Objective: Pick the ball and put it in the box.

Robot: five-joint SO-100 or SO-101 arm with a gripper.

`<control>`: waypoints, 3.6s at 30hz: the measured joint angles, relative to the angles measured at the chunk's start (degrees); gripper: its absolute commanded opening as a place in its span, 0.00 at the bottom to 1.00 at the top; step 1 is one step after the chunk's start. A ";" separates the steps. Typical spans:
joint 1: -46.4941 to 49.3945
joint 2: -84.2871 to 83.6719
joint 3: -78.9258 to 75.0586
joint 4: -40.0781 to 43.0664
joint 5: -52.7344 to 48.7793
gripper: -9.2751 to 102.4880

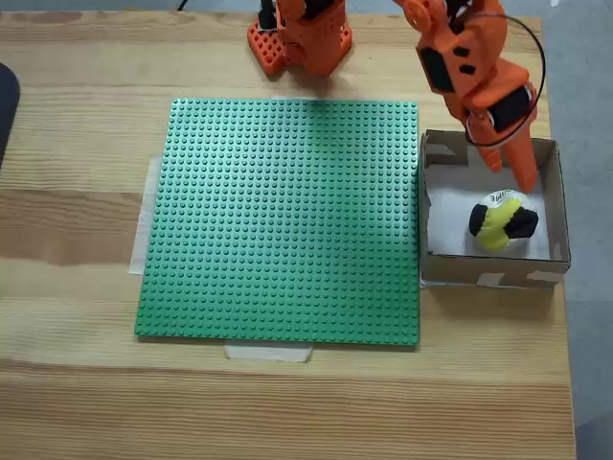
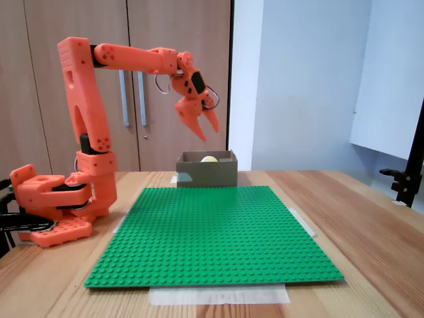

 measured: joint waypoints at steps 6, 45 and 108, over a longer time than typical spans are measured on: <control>0.35 5.89 5.36 0.09 -0.79 0.28; 34.80 50.27 32.61 3.96 -7.47 0.08; 45.18 85.08 89.65 -12.92 -6.50 0.08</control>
